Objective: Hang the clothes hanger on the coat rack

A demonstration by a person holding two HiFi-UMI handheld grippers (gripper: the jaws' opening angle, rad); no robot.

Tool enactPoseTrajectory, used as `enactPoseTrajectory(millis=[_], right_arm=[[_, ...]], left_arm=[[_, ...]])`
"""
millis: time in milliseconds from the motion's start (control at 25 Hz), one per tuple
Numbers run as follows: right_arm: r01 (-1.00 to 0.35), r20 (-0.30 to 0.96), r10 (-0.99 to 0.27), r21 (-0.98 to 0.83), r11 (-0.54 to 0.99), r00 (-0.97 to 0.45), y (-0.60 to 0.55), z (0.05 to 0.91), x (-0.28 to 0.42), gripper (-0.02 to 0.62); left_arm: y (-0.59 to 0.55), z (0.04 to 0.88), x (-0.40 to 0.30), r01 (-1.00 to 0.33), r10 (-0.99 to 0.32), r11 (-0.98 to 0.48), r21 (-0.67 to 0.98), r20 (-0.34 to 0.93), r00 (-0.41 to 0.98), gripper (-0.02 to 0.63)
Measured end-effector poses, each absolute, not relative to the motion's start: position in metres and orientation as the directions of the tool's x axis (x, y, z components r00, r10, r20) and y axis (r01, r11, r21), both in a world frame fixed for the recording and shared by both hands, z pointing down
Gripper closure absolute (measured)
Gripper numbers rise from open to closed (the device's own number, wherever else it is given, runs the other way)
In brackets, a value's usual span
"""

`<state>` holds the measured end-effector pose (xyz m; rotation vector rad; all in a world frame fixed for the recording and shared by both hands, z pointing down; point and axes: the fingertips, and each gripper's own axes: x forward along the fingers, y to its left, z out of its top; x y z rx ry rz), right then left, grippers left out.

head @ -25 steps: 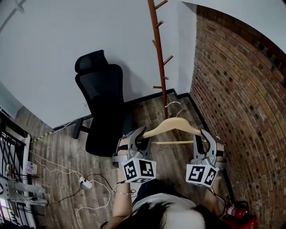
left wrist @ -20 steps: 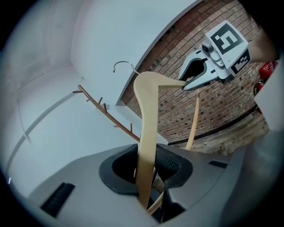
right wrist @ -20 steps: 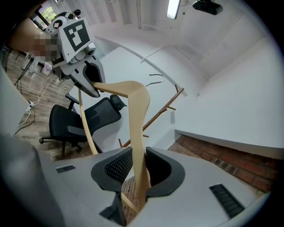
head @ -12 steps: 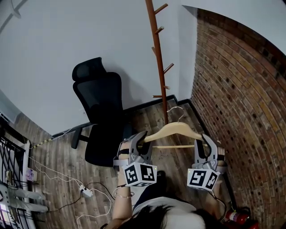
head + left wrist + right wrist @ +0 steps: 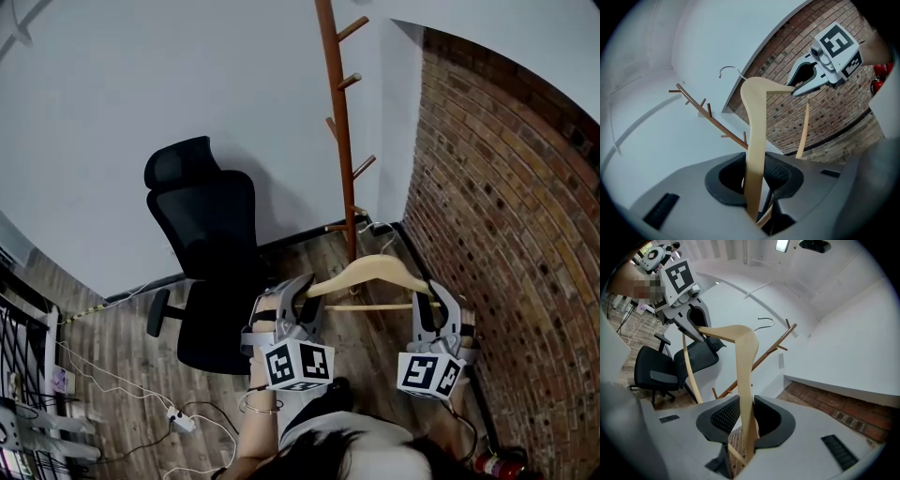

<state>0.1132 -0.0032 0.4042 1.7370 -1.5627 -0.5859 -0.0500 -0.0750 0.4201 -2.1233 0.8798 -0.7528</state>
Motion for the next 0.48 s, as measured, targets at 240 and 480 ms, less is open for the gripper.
enactPoseTrajectory(millis=[240, 480], right_arm=[[-0.647, 0.117, -0.976, 0.762, -0.032, 0.185, -0.041, 0.394, 0.112, 0.486], [-0.642, 0.109, -0.971, 0.764, -0.055, 0.213, -0.069, 0.388, 0.110, 0.486]], left_arm=[[-0.116, 0.410, -0.050, -0.350, -0.753, -0.520, -0.779, 0.224, 0.619, 0.506], [-0.148, 0.405, -0.049, -0.339, -0.738, -0.522, -0.783, 0.214, 0.640, 0.506]])
